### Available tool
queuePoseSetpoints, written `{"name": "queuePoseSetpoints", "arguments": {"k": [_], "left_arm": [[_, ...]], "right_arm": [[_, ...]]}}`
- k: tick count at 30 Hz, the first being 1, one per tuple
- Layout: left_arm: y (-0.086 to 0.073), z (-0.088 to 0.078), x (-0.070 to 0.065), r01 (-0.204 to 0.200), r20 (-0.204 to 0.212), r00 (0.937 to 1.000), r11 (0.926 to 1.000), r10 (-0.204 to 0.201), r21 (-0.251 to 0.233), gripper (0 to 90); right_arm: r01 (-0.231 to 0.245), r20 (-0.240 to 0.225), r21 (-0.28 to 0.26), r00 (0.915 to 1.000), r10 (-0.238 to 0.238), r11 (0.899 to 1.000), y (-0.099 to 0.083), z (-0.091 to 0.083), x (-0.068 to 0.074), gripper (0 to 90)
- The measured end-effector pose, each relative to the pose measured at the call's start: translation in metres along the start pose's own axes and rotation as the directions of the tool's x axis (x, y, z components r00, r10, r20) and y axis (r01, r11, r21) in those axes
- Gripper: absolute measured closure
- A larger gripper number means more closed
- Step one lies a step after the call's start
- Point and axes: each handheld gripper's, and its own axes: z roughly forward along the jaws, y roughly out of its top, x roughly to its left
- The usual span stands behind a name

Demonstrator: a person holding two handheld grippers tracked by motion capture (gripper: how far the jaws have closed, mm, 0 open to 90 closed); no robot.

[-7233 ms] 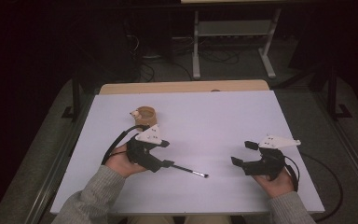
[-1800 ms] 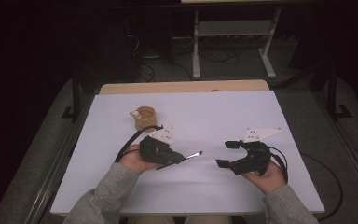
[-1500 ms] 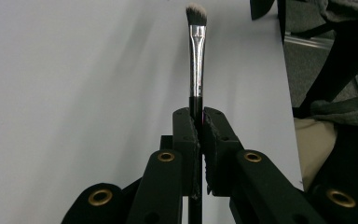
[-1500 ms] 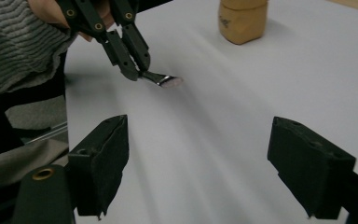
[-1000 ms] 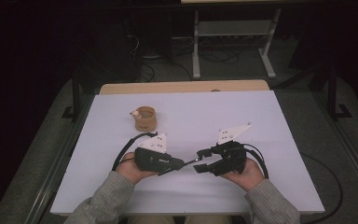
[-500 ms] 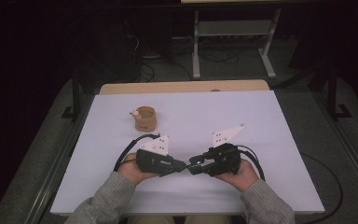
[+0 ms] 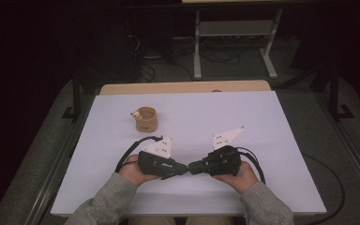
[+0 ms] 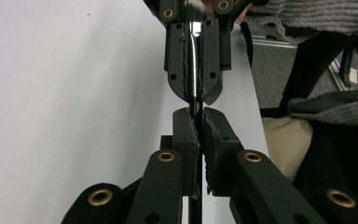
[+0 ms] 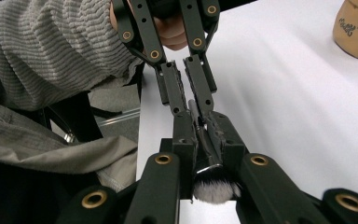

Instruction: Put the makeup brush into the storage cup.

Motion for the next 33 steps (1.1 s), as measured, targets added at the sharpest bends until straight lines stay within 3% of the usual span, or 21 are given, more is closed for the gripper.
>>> {"name": "queuePoseSetpoints", "arguments": {"k": [4, 8, 12, 23, 27, 29, 33], "left_arm": [[0.001, 0.006, 0.000, 0.002, 0.032, 0.9995, 0.9996, -0.003, 0.028, 79.8], [0.004, 0.013, -0.001, 0.001, 0.032, 0.9995, 0.9966, -0.003, 0.083, 75.7], [0.007, 0.015, -0.001, 0.003, 0.045, 0.9990, 0.9957, -0.007, 0.093, 74.3], [0.012, 0.018, 0.000, 0.003, 0.061, 0.9981, 0.9923, -0.011, 0.124, 82.5], [0.012, 0.017, 0.002, 0.018, 0.054, 0.9982, 0.9935, -0.024, 0.113, 83.5], [0.011, 0.015, 0.002, 0.019, 0.038, 0.9990, 0.9929, -0.023, 0.118, 83.8], [0.007, 0.010, 0.004, 0.039, 0.016, 0.9990, 0.9932, -0.041, 0.109, 83.9]], "right_arm": [[0.028, -0.006, 0.022, 0.9996, -0.028, 0.999, 0.000, 0.000, 0.003, 82.0], [0.039, -0.010, 0.005, 0.9992, -0.039, 0.999, 0.002, -0.003, 0.005, 82.2], [0.049, -0.008, 0.035, 0.9988, -0.049, 0.998, 0.003, -0.001, 0.006, 82.2], [0.048, -0.009, 0.047, 0.9988, -0.048, 0.998, 0.003, 0.001, 0.006, 82.1], [0.045, -0.008, 0.038, 0.9990, -0.045, 0.998, 0.002, 0.002, 0.005, 81.1], [0.025, -0.007, 0.013, 0.9997, -0.024, 1.000, 0.002, 0.000, 0.003, 66.8], [-0.013, 0.026, -0.015, 0.9996, 0.013, 1.000, 0.001, -0.007, 0.001, 51.1]]}}
